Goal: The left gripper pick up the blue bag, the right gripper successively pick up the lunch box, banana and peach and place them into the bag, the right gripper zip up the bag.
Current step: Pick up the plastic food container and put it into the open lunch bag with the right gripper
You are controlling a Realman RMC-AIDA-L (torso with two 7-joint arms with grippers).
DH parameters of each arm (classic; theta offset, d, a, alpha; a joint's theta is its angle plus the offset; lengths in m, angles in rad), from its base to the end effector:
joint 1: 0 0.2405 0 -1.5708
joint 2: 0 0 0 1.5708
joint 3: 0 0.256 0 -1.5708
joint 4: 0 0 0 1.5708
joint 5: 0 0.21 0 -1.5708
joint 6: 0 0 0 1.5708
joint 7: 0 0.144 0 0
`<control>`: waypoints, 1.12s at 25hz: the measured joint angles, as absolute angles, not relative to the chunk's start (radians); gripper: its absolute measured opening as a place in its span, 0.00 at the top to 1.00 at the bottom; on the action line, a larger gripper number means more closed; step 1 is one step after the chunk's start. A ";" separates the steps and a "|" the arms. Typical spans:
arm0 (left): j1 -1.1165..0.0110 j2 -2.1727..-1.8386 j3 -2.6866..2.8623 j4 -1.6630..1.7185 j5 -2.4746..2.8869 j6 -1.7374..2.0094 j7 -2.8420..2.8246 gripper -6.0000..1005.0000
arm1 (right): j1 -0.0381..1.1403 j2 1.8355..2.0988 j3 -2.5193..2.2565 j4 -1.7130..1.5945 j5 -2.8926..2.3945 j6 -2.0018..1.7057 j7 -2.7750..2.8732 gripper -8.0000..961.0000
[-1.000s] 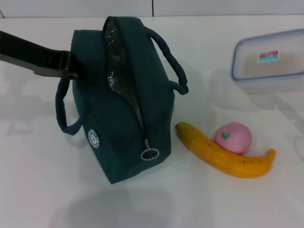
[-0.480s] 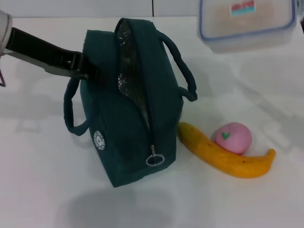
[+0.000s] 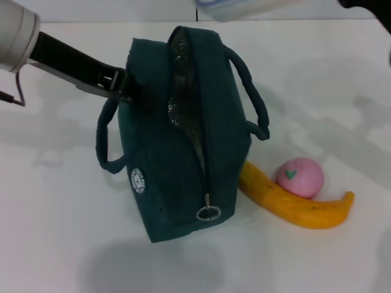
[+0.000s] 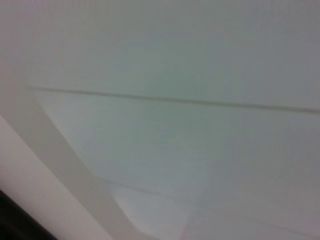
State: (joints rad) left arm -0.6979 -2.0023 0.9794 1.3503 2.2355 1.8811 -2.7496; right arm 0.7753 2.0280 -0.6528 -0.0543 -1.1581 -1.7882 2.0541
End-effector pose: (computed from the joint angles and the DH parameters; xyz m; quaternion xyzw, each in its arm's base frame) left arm -0.1426 0.3536 0.0750 -0.8791 -0.4730 -0.0111 0.0585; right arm 0.1688 0.3648 0.0268 0.5688 -0.4825 -0.6478 0.1550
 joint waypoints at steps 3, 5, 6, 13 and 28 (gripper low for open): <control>-0.705 -2.010 0.981 1.348 2.236 1.880 -2.746 0.96 | 0.812 2.028 -0.701 -0.030 -1.159 -1.756 2.043 0.86; -0.707 -2.015 0.981 1.348 2.234 1.878 -2.745 0.96 | 0.824 2.028 -0.724 -0.012 -1.160 -1.729 2.030 0.86; -0.708 -2.017 0.980 1.349 2.232 1.877 -2.744 0.96 | 0.827 2.028 -0.738 -0.006 -1.160 -1.711 2.022 0.86; -0.699 -2.021 0.971 1.351 2.230 1.856 -2.743 0.96 | 0.766 2.028 -0.806 -0.011 -1.160 -1.637 2.004 0.85; -0.706 -2.026 0.977 1.344 2.226 1.853 -2.701 0.96 | 0.821 2.028 -0.929 0.008 -1.167 -1.509 2.006 0.84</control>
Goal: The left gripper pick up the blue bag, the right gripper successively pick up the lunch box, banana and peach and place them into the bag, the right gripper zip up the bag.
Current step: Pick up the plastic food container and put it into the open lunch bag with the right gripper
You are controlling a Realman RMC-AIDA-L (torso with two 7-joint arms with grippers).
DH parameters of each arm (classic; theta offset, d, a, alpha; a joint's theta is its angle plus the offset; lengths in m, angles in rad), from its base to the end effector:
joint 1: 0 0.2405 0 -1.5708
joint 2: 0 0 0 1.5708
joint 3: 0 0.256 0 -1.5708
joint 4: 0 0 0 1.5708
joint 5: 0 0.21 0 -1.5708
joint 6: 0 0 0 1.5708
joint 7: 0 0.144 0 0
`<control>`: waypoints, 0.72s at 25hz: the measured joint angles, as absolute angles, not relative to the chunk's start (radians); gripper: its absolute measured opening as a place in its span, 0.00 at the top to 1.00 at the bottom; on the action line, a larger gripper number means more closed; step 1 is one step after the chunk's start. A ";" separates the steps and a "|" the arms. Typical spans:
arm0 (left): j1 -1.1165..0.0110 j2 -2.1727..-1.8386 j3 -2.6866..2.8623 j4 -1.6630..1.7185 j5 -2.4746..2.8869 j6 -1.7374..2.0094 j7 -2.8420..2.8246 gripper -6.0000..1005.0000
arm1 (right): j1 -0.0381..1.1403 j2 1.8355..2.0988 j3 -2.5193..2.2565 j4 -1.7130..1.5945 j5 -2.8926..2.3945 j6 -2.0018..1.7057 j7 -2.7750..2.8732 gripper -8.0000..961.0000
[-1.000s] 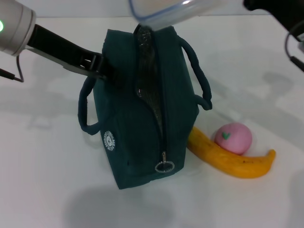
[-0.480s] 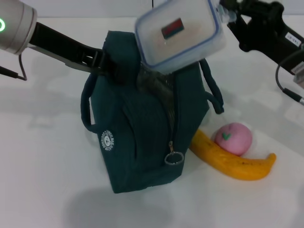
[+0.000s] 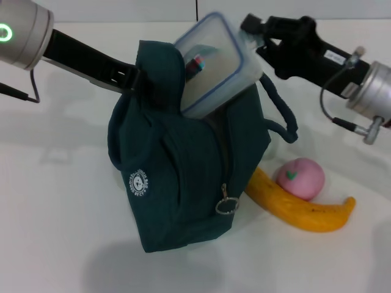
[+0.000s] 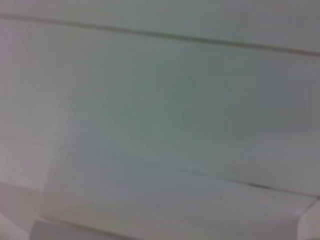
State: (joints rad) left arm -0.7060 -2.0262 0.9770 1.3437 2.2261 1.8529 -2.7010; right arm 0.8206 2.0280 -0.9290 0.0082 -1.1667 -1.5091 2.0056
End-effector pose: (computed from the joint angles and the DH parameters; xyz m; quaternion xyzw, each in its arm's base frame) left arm -0.1356 0.3559 0.0670 -0.8913 -0.4493 -0.0272 0.0544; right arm 0.1789 0.3722 -0.0349 0.6308 -0.5839 -0.5025 0.0929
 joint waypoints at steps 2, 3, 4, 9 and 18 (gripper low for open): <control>-0.707 -2.027 0.978 1.343 2.226 1.853 -2.693 0.96 | 0.840 2.028 -0.936 0.012 -1.178 -1.497 2.002 0.84; -0.707 -2.029 0.978 1.342 2.226 1.852 -2.685 0.96 | 0.847 2.028 -0.939 0.012 -1.181 -1.496 1.999 0.84; -0.707 -2.030 0.979 1.342 2.226 1.851 -2.679 0.96 | 0.855 2.028 -0.944 0.011 -1.184 -1.496 1.992 0.84; -0.705 -2.032 0.974 1.330 2.225 1.848 -2.666 0.96 | 0.878 2.028 -0.947 0.013 -1.183 -1.495 1.950 0.84; -0.698 -2.029 0.972 1.327 2.226 1.847 -2.660 0.96 | 0.870 2.028 -0.942 -0.002 -1.173 -1.479 1.970 0.72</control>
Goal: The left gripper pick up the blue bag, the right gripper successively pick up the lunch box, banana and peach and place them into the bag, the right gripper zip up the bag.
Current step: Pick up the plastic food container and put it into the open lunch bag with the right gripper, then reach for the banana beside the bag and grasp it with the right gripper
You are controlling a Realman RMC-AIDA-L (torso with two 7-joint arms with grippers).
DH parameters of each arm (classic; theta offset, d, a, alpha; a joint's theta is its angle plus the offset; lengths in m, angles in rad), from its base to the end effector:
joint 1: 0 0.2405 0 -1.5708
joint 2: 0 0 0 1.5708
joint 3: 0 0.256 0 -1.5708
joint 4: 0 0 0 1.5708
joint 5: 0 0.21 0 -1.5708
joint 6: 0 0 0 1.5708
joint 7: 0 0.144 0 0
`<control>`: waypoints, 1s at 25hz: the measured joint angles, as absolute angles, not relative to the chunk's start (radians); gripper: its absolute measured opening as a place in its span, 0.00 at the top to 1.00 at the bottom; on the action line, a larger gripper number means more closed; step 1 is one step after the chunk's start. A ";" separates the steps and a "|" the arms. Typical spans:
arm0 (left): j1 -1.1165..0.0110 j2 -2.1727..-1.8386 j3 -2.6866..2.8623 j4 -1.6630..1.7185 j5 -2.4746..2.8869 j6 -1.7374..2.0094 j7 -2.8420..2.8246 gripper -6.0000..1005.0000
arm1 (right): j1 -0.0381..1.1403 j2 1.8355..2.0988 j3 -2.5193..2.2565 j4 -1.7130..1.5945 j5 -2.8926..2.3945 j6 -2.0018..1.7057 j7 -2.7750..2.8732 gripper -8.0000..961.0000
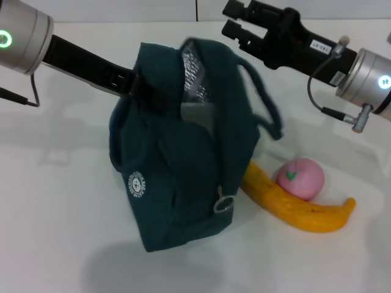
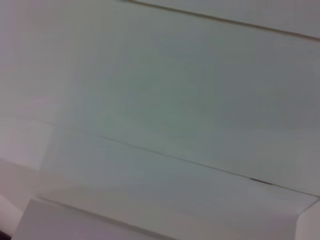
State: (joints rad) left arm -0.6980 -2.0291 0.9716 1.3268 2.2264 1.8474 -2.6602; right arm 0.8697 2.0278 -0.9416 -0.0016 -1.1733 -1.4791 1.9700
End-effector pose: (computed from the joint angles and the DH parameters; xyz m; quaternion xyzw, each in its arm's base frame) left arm -0.1407 0.3554 0.0649 -0.8953 -0.4416 -0.0289 0.0516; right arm 0.1623 0.3829 -0.0373 0.6611 -0.5606 -0.4913 0.0852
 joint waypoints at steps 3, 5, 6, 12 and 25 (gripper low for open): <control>-0.695 -2.026 0.971 1.327 2.234 1.839 -2.660 0.96 | 0.863 2.028 -0.938 -0.026 -1.172 -1.479 1.972 0.60; -0.691 -2.025 0.971 1.327 2.236 1.835 -2.657 0.96 | 0.851 2.028 -0.939 -0.056 -1.172 -1.482 1.968 0.50; -0.687 -2.024 0.971 1.327 2.235 1.833 -2.655 0.96 | 0.837 2.028 -0.940 -0.085 -1.172 -1.485 1.961 0.45; -0.658 -2.022 0.943 1.327 2.233 1.815 -2.639 0.96 | 0.695 2.021 -0.999 -0.305 -1.182 -1.514 1.802 0.20; -0.603 -2.032 0.874 1.322 2.217 1.804 -2.605 0.96 | 0.582 1.930 -1.046 -0.544 -1.478 -1.506 1.638 0.09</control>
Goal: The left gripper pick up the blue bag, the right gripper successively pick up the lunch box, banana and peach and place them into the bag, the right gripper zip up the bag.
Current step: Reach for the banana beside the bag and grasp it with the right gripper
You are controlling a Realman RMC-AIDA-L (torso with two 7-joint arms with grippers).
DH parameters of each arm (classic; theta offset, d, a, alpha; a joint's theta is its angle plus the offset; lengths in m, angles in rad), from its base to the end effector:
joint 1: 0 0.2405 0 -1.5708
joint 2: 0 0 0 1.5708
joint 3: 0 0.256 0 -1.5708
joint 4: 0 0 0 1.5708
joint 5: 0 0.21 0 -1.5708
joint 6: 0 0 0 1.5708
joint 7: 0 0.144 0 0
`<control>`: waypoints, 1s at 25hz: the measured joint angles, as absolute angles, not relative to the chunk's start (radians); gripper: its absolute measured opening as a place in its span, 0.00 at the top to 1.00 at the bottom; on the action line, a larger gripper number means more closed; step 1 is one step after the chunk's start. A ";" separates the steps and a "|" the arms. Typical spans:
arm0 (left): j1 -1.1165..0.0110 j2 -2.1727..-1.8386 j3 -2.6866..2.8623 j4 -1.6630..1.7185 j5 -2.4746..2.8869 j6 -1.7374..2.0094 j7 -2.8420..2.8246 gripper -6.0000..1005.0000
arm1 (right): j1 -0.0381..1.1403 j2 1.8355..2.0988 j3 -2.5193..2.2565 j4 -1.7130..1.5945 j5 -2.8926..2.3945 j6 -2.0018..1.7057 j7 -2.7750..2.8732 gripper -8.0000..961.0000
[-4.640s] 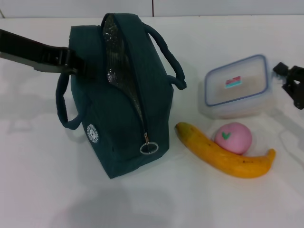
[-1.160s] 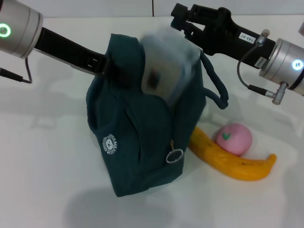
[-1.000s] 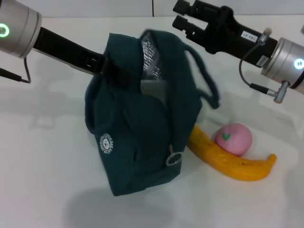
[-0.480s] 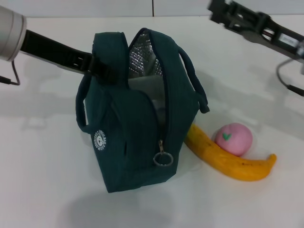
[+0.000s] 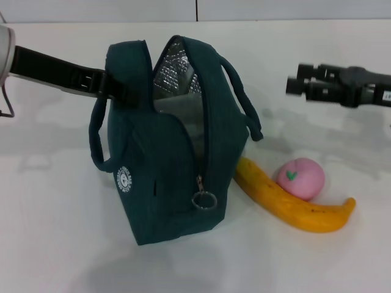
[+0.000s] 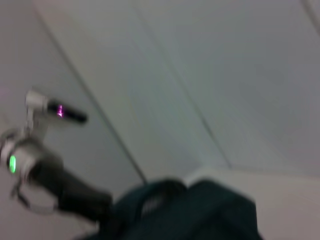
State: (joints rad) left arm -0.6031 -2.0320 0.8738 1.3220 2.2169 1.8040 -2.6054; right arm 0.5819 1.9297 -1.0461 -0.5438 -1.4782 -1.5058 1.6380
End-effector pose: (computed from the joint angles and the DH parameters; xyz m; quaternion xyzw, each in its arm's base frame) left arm -0.1790 0.3506 0.0805 -0.8705 -0.4780 -0.0776 0.0881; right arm 0.2249 0.3631 0.0297 -0.8897 0.2933 0.3401 0.0824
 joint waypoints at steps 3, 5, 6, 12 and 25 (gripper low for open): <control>-0.597 -2.035 0.857 1.302 2.213 1.802 -2.592 0.96 | 0.584 1.919 -1.047 -0.638 -1.615 -1.518 1.697 0.09; -0.590 -2.035 0.855 1.293 2.212 1.802 -2.591 0.96 | 0.584 1.912 -1.047 -0.709 -1.710 -1.530 1.747 0.09; -0.586 -2.035 0.855 1.291 2.212 1.802 -2.591 0.96 | 0.586 1.907 -1.047 -0.752 -1.768 -1.537 1.782 0.09; -0.574 -2.036 0.854 1.286 2.212 1.798 -2.590 0.96 | 0.633 1.863 -1.039 -0.935 -2.036 -1.680 1.965 0.09; -0.587 -2.037 0.854 1.272 2.212 1.798 -2.589 0.96 | 0.813 1.914 -1.050 -1.239 -2.444 -1.951 2.195 0.09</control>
